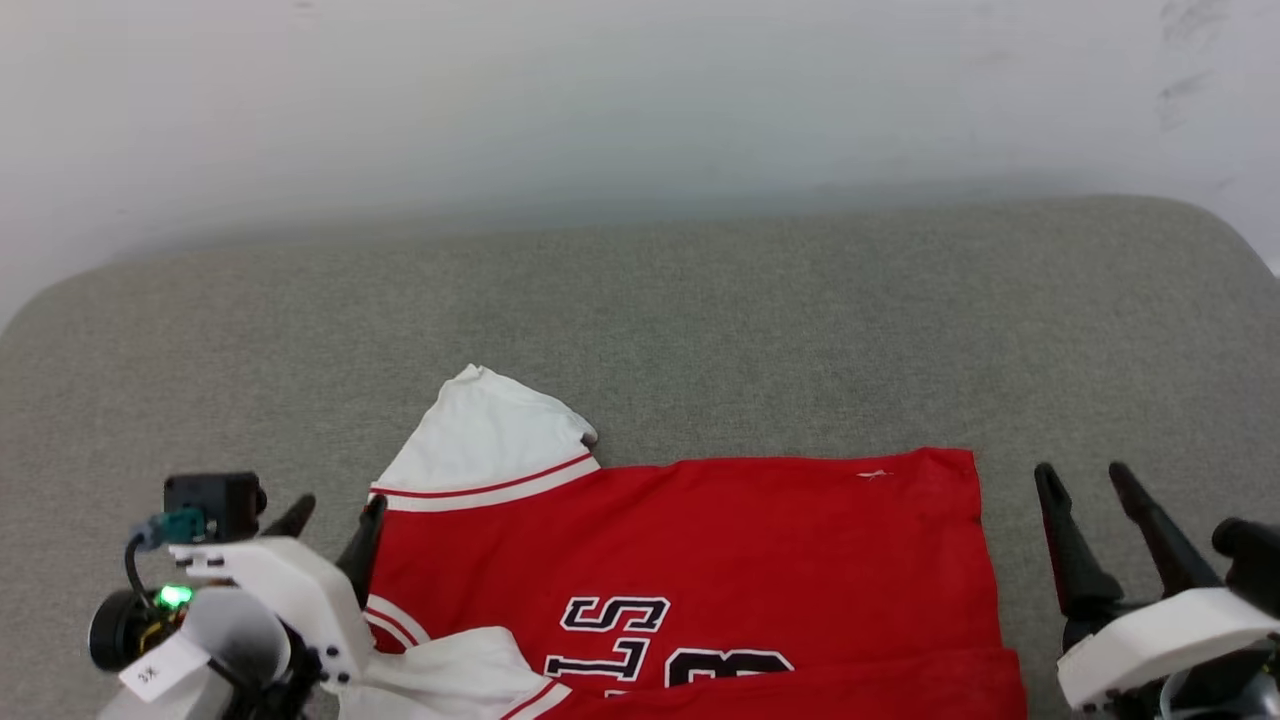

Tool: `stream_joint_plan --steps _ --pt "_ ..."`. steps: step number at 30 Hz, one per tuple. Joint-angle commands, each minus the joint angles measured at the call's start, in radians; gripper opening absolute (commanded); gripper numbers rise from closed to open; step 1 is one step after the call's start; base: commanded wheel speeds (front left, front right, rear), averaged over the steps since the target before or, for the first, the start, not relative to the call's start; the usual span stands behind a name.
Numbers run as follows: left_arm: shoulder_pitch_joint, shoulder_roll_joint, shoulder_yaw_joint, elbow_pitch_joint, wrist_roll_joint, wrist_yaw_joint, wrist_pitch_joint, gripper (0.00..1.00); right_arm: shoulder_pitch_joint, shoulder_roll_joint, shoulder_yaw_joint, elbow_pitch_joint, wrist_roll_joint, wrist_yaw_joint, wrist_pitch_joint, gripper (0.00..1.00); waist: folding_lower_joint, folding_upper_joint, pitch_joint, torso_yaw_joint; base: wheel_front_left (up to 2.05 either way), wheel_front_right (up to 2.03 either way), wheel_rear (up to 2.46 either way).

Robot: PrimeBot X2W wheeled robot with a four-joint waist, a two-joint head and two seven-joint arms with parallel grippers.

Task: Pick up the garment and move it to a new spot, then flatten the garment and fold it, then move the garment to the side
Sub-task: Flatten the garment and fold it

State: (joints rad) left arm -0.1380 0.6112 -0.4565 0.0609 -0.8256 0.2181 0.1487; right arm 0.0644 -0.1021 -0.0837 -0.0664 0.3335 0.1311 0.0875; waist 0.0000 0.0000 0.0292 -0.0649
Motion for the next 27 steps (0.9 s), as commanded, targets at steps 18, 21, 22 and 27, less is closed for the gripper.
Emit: stream_joint_plan --steps 18,21,22,27 --pt "-0.542 0.034 -0.038 0.329 -0.036 -0.195 0.326 1.0 -0.184 0.041 0.031 -0.057 -0.038 -0.001 -0.046 1.0 0.0 0.0 0.306 -0.178 0.0 0.0 0.0" --pt "-0.592 0.051 -0.054 0.38 -0.043 -0.214 0.413 1.0 -0.194 0.045 0.042 -0.039 -0.032 -0.001 -0.061 1.0 0.0 0.0 0.328 -0.199 0.0 0.0 0.0" --pt "-0.608 0.055 -0.058 0.392 -0.045 -0.217 0.434 1.0 -0.196 0.046 0.044 -0.035 -0.029 -0.001 -0.066 1.0 0.0 0.0 0.335 -0.206 0.0 0.0 0.0" --pt "-0.649 0.075 -0.1 0.461 -0.037 -0.217 0.572 1.0 -0.202 0.051 0.054 -0.008 -0.017 -0.001 -0.079 1.0 0.0 0.0 0.364 -0.231 0.0 0.0 0.0"
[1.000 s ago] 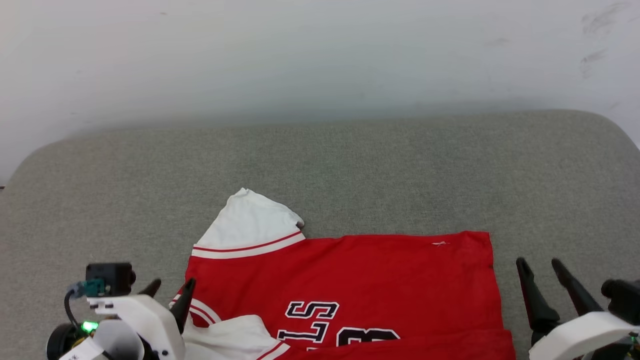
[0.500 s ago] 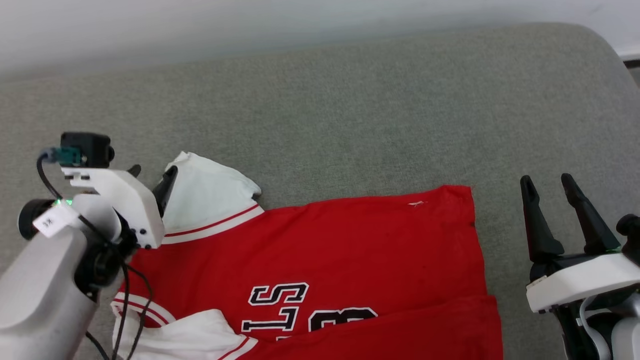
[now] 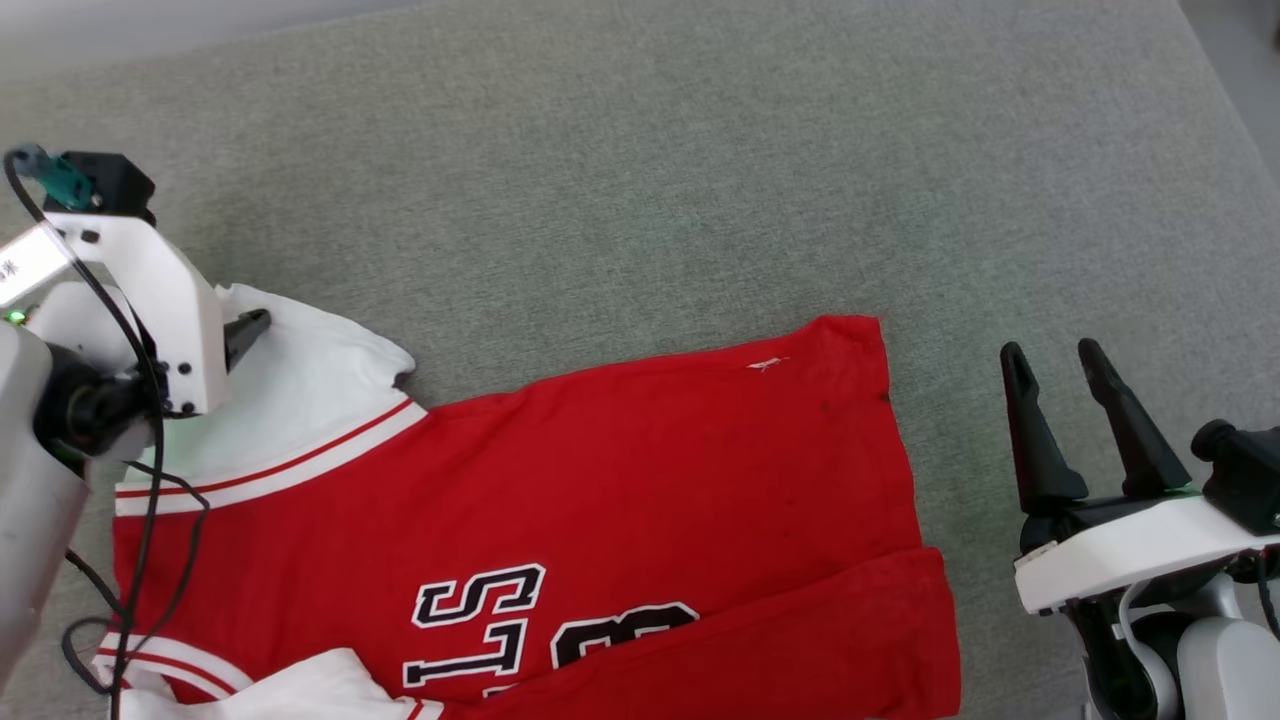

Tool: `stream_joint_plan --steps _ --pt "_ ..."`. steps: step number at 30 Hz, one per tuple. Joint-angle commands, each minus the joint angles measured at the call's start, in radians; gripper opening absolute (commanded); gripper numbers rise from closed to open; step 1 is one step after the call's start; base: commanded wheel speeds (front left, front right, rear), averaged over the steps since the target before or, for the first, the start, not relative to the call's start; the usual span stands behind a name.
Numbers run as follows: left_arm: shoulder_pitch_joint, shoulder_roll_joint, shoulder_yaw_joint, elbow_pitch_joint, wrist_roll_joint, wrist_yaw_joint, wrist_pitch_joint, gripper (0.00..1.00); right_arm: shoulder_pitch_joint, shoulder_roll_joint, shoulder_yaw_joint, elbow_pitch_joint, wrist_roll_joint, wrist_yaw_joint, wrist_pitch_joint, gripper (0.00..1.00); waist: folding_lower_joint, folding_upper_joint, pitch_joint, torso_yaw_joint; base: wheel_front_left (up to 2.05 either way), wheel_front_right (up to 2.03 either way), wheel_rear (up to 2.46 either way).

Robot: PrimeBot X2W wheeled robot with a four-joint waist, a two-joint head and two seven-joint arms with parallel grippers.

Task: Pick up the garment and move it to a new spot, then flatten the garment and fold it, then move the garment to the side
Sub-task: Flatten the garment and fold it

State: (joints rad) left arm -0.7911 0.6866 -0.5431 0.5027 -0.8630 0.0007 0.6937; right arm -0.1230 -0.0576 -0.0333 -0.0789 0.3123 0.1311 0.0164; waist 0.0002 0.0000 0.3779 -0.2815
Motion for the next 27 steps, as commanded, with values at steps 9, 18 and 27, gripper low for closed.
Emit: stream_joint_plan --steps 9,18,27 --pt "0.05 -0.019 -0.067 0.067 -0.04 0.016 0.212 0.0 -0.028 0.008 0.006 0.046 0.042 -0.001 0.0 1.0 -0.0002 0.0 0.026 -0.028 0.0 0.0 0.0" --pt "0.002 -0.048 -0.026 0.031 -0.029 0.016 0.072 0.0 -0.13 -0.092 0.026 0.18 0.162 -0.001 0.202 1.0 -0.0002 0.0 -0.011 0.016 0.0 0.0 0.0" --pt "-0.053 -0.095 -0.01 -0.063 -0.03 0.001 -0.01 0.0 -0.24 -0.205 0.089 0.283 0.24 -0.001 0.498 1.0 -0.0002 0.0 -0.018 0.141 0.0 0.0 0.0"
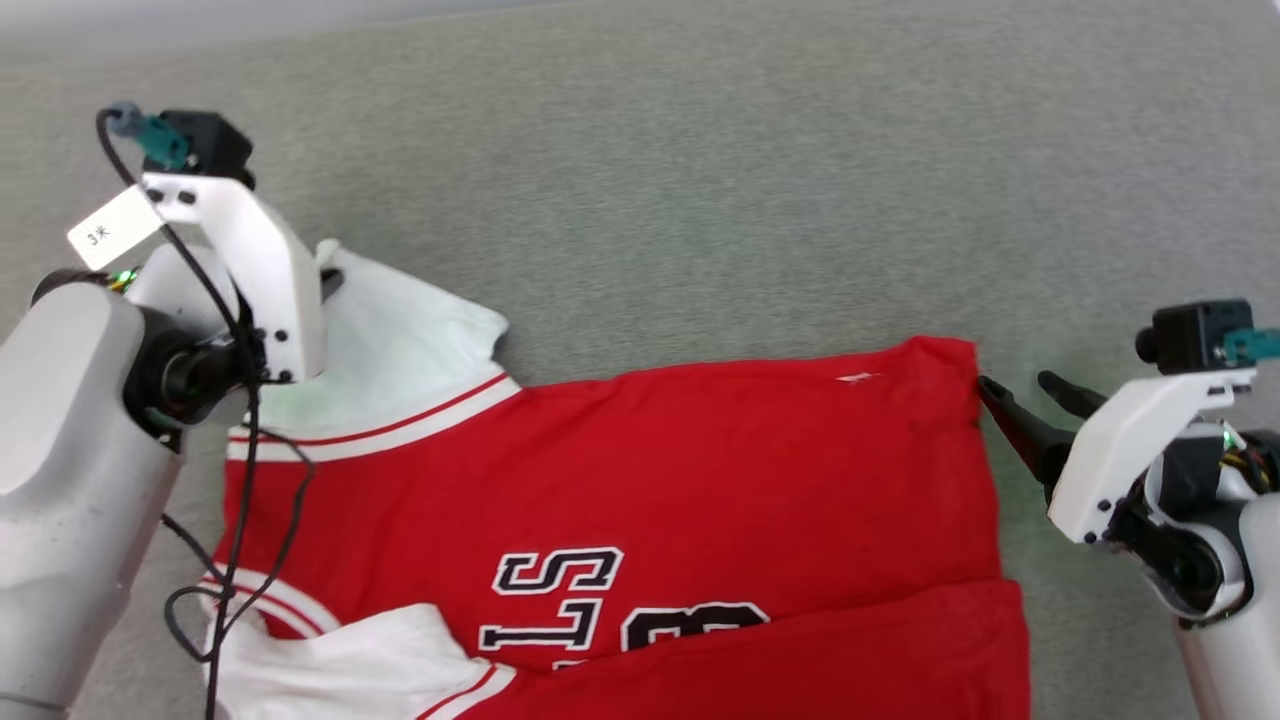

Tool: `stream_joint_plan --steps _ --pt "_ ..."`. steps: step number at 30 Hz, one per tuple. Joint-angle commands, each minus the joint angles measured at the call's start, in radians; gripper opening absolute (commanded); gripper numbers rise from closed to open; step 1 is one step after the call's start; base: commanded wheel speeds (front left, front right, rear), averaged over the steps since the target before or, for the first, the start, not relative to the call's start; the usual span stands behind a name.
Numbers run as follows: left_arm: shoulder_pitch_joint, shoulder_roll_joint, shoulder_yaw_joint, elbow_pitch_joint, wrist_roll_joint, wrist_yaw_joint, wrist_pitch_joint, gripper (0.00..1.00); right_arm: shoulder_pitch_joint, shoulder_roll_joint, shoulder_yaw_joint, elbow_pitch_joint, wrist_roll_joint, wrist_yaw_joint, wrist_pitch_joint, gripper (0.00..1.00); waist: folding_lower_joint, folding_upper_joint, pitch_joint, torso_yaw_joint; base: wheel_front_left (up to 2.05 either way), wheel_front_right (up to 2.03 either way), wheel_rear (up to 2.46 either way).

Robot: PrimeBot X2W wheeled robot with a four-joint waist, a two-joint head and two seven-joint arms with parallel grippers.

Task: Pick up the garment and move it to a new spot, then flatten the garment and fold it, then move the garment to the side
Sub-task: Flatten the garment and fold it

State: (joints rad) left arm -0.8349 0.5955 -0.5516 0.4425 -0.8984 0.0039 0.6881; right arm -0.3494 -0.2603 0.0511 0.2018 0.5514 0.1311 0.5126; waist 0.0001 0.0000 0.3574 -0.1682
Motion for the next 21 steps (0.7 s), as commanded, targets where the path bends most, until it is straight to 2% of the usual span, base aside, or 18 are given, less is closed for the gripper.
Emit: stream_joint_plan --steps 1,7,13,14,16,18,21 --pt "-0.012 -0.005 0.0 -0.014 0.006 -0.004 -0.013 0.0 -0.024 -0.01 0.014 0.006 0.003 -0.001 0.023 1.0 -0.0001 0.0 0.005 0.039 0.0 0.0 0.0" --pt "-0.018 -0.016 -0.004 -0.061 0.017 -0.013 -0.044 0.0 -0.102 -0.058 0.079 0.041 0.011 -0.001 0.138 1.0 -0.0001 0.0 0.022 0.088 0.0 0.0 0.0" --pt "0.003 -0.02 -0.007 -0.076 0.017 -0.02 -0.071 0.0 -0.116 -0.074 0.147 0.154 0.024 -0.001 0.31 1.0 -0.0001 0.0 0.026 0.107 0.0 0.0 0.0" --pt "0.005 -0.021 -0.006 -0.078 0.016 -0.022 -0.077 0.0 -0.112 -0.074 0.158 0.17 0.026 -0.001 0.337 0.54 -0.0001 0.0 0.026 0.109 0.0 0.0 0.0" --pt "0.011 -0.023 -0.005 -0.079 0.013 -0.026 -0.088 0.0 -0.105 -0.073 0.172 0.197 0.032 -0.001 0.379 0.0 -0.0001 0.0 0.025 0.113 0.0 0.0 0.0" --pt "0.018 -0.023 -0.005 -0.077 0.013 -0.029 -0.102 0.0 -0.119 -0.074 0.174 0.198 0.035 -0.001 0.379 0.0 -0.0001 0.0 0.02 0.117 0.0 0.0 0.0" --pt "0.04 -0.02 -0.002 -0.071 0.019 -0.031 -0.132 0.0 -0.155 -0.085 0.134 0.172 0.034 -0.001 0.323 0.0 -0.0001 0.0 -0.001 0.119 0.0 0.0 0.0"
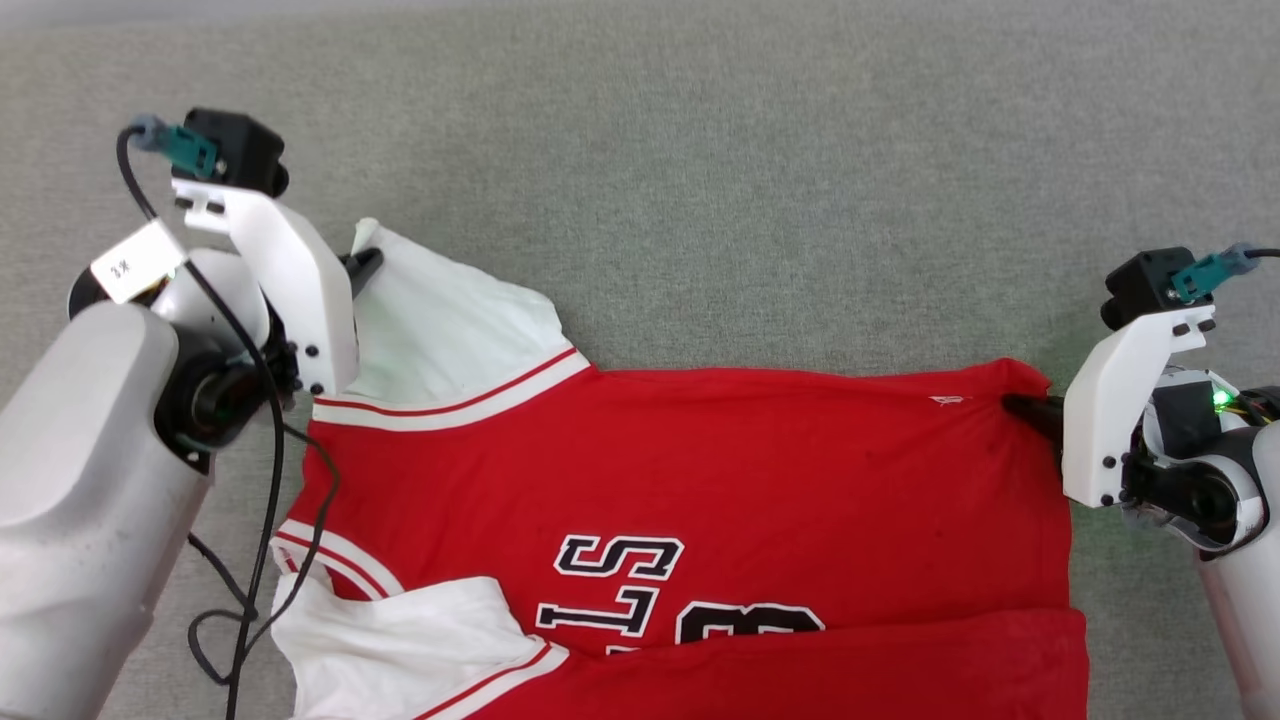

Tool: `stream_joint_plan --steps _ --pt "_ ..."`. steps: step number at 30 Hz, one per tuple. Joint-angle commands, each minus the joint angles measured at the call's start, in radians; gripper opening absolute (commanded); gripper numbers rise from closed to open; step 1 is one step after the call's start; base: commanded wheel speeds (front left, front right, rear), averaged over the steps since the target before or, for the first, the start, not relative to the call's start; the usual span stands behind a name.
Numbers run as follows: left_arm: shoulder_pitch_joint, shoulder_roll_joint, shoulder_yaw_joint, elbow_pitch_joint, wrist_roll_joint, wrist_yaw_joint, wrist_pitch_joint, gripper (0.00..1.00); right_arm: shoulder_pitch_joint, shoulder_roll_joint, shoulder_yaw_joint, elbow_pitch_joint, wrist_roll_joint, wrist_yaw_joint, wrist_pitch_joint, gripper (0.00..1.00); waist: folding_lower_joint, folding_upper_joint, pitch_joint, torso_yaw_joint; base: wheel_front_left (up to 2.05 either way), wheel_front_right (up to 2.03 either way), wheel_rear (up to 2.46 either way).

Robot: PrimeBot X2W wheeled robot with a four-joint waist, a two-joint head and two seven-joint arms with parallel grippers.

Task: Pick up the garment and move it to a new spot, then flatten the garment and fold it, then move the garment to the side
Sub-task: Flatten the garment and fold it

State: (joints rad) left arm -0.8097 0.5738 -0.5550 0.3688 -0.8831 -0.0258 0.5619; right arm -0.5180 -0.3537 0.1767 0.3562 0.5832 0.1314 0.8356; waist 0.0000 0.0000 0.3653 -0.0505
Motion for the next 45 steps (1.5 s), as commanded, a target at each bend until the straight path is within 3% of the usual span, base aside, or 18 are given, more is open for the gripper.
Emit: stream_joint_plan --steps 1,9,20,29,36,37,38,39,40,41,42,45 --pt "0.022 0.003 0.002 0.003 0.005 -0.003 -0.018 0.0 0.006 0.007 -0.012 0.008 0.002 -0.002 -0.023 0.0 0.0 0.0 -0.019 0.002 0.0 0.0 0.0" --pt "0.165 0.028 0.028 -0.007 -0.001 0.023 -0.135 0.0 0.11 0.023 -0.121 -0.064 -0.026 -0.002 -0.141 0.0 0.0 0.0 -0.134 0.011 0.0 0.0 0.0" --pt "0.527 0.068 0.091 -0.119 -0.055 0.123 -0.304 0.0 0.378 0.096 -0.216 -0.105 -0.036 -0.002 -0.222 0.0 0.0 0.0 -0.271 0.025 0.0 0.0 0.0" --pt "0.775 0.038 0.101 -0.195 -0.113 0.195 -0.366 0.0 0.493 0.152 -0.255 -0.071 -0.04 -0.002 -0.314 0.0 0.0 0.0 -0.302 0.031 0.0 0.0 0.0" --pt "0.857 -0.009 0.082 -0.174 -0.145 0.193 -0.382 0.0 0.518 0.181 -0.25 -0.023 -0.054 -0.002 -0.406 0.0 0.0 0.0 -0.301 0.026 0.0 0.0 0.0" --pt "0.855 -0.019 0.078 -0.162 -0.149 0.183 -0.387 0.0 0.519 0.186 -0.244 -0.018 -0.048 -0.002 -0.416 0.2 0.0 0.0 -0.3 0.025 0.0 0.0 0.0" --pt "0.85 -0.027 0.072 -0.15 -0.149 0.177 -0.387 0.0 0.519 0.189 -0.24 -0.015 -0.042 -0.002 -0.427 1.0 0.0 0.0 -0.301 0.025 0.0 0.0 0.0" --pt "0.843 -0.037 0.071 -0.137 -0.146 0.168 -0.397 0.0 0.52 0.19 -0.236 -0.016 -0.041 -0.002 -0.443 1.0 0.0 0.0 -0.302 0.024 0.0 0.0 0.0" --pt "0.834 -0.047 0.07 -0.125 -0.145 0.162 -0.407 0.24 0.52 0.19 -0.234 -0.024 -0.038 -0.002 -0.462 1.0 0.0 0.0 -0.303 0.023 0.0 0.0 0.0" --pt "0.826 -0.051 0.068 -0.118 -0.14 0.157 -0.415 0.59 0.522 0.188 -0.234 -0.033 -0.035 -0.002 -0.479 1.0 0.0 0.0 -0.306 0.023 0.0 0.0 0.0" --pt "0.819 -0.052 0.068 -0.114 -0.135 0.152 -0.426 1.0 0.527 0.184 -0.231 -0.045 -0.036 -0.001 -0.493 1.0 0.0 0.0 -0.309 0.022 0.0 0.0 0.0" --pt "0.8 -0.056 0.076 -0.11 -0.108 0.148 -0.476 1.0 0.546 0.17 -0.232 -0.095 -0.033 -0.001 -0.521 1.0 0.0 0.0 -0.323 0.022 0.0 0.0 0.0"
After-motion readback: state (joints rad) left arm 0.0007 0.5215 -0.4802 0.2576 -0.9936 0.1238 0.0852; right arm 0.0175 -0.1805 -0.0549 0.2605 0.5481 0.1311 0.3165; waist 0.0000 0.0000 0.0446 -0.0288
